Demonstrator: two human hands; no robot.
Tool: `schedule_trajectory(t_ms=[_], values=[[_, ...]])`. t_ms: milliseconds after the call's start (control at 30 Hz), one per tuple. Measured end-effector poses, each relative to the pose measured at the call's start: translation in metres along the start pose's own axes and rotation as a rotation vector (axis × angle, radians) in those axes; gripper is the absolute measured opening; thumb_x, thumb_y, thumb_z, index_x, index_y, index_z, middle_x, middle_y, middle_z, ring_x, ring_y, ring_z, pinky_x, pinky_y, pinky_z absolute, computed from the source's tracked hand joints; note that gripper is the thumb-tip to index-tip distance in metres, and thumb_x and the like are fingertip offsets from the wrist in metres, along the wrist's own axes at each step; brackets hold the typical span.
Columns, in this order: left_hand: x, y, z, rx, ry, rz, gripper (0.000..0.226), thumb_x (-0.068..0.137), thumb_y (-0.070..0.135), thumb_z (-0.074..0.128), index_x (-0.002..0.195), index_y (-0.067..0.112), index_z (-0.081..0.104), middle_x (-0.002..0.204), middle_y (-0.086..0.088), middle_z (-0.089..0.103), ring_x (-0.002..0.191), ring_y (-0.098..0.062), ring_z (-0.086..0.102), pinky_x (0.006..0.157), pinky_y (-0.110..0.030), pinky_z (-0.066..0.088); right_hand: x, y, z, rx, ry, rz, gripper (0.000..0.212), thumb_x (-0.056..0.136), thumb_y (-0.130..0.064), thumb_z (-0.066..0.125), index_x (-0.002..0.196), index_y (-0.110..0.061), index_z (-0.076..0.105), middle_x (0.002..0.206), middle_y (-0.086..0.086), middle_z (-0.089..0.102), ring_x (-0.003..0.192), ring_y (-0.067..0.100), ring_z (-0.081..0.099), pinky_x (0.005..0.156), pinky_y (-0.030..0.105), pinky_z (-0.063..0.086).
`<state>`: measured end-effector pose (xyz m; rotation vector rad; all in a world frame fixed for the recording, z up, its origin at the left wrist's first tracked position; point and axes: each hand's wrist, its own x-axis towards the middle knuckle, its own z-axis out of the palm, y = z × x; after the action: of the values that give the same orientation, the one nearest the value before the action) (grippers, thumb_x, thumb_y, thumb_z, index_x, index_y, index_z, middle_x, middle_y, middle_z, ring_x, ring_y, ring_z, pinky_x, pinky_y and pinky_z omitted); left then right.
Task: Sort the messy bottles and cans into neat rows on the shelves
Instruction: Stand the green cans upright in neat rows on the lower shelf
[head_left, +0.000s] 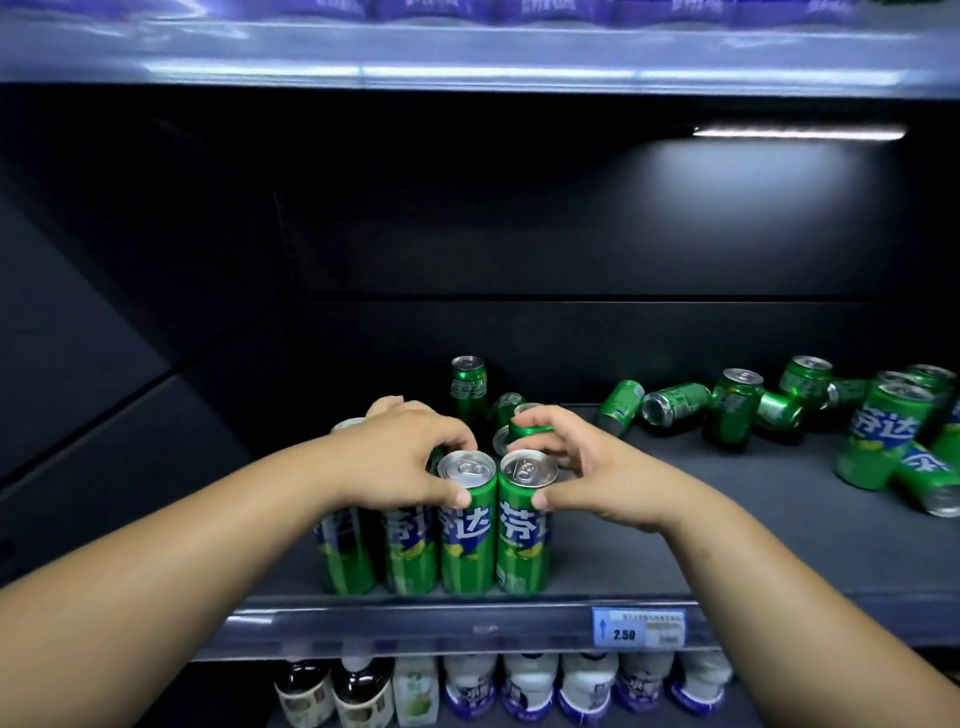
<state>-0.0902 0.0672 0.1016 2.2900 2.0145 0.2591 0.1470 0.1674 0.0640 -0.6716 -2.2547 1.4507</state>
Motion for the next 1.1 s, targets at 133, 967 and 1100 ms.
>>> schedule_trajectory(t_ms=[133,967,1100], values=[[-0.004,0.006,0.002,0.049,0.017,-0.013,0.053,0.074,0.065,0.071,0.117,0.038,0.056,0.111,0.01,0.057,0.121,-0.007,0.037,0.115,-0.037,0.008,-0.001,0.002,0.007,-0.062,0.109,0.006,0.069,0.077,-0.004,0.084,0.128,-0.033,0.047,0.119,-0.004,0.066,0.101,-0.005,0.063,0.084,0.012,0.047],[0.127,0.13,0.003,-0.068,0.062,0.153,0.05,0.077,0.051,0.076,0.12,0.033,0.059,0.111,0.009,0.062,0.099,-0.01,0.059,0.091,-0.034,0.051,-0.063,0.054,-0.095,0.071,0.497,-0.001,0.045,0.077,-0.018,0.085,0.112,-0.034,0.061,0.124,-0.002,0.062,0.11,0.018,0.064,0.098,0.037,0.053],[0.176,0.168,0.019,-0.087,0.05,0.106,0.048,0.075,0.05,0.076,0.118,0.034,0.06,0.109,0.009,0.062,0.098,-0.011,0.061,0.089,-0.031,0.052,-0.086,0.078,-0.147,0.04,0.5,0.026,0.044,0.08,-0.016,0.082,0.112,-0.036,0.06,0.126,-0.005,0.062,0.109,0.015,0.065,0.097,0.033,0.054]])
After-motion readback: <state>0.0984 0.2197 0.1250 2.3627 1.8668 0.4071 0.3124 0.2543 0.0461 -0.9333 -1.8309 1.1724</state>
